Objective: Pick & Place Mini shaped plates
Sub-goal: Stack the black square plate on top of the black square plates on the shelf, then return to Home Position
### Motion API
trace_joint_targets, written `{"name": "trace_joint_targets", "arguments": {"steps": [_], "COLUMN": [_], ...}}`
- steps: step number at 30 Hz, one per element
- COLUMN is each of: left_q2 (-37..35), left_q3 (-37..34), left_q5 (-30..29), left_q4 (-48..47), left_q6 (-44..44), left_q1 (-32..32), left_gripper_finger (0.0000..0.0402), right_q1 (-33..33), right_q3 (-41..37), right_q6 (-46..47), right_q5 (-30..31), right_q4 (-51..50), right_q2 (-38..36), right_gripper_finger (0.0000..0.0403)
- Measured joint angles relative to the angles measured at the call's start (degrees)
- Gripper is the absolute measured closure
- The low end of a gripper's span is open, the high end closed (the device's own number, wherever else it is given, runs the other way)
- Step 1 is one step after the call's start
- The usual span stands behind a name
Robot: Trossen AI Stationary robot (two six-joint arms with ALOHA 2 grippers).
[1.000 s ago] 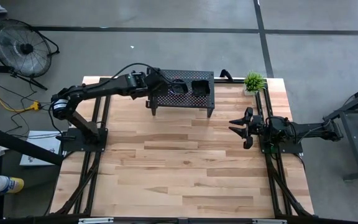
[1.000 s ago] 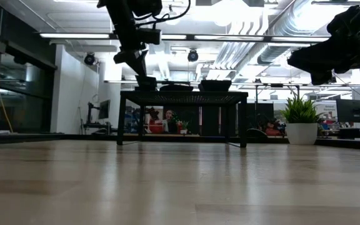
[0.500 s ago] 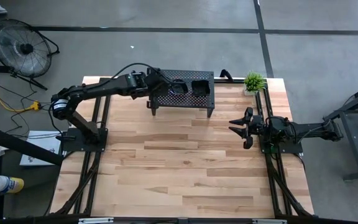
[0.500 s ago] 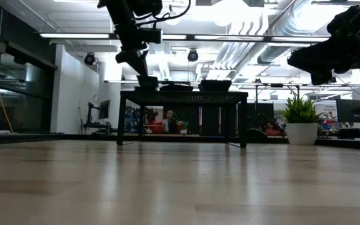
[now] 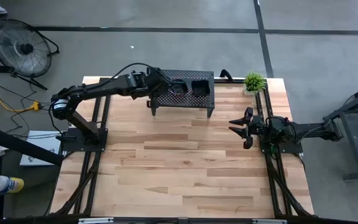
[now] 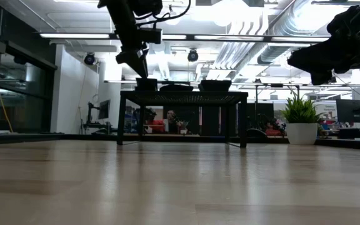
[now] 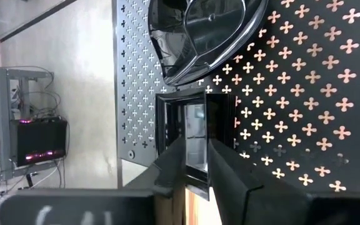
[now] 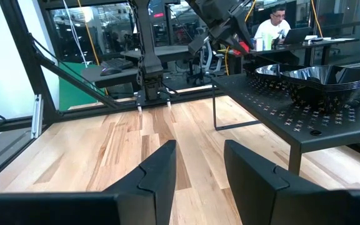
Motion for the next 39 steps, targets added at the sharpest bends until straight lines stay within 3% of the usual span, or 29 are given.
{"name": "trace_joint_targets", "arguments": {"steps": [6,16,22,26,29,32,39], "left_q2": [0.0,0.0,0.0,-0.6,-2.6,-5.6,-15.7], "left_q3": [0.0,0.0,0.0,0.1,0.1,-1.3,-16.1], "left_q5": [-0.1,3.5,5.2,10.3,14.6,15.4,16.1], "left_q4": [0.0,-0.3,-0.7,-3.1,-2.3,0.7,16.5], "left_q6": [0.1,1.3,3.4,1.8,1.4,1.1,-0.1], "left_q1": [0.0,0.0,0.0,0.0,-1.3,-3.9,-14.7], "left_gripper_finger": [0.0311,0.0301,0.0251,0.0233,0.0249,0.0284,0.039], "right_q1": [0.0,0.0,0.0,0.0,0.0,0.0,0.0], "right_q3": [0.0,0.0,0.0,0.0,0.0,0.0,0.0], "right_q6": [0.0,0.0,0.0,0.0,0.0,0.0,0.0], "right_q5": [0.0,0.0,0.0,0.0,0.0,0.0,0.0], "right_q4": [0.0,0.0,0.0,0.0,0.0,0.0,0.0], "right_q2": [0.0,0.0,0.0,0.0,0.0,0.0,0.0], "right_gripper_finger": [0.0273,0.0273,0.0273,0.0273,0.0273,0.0273,0.0273]}}
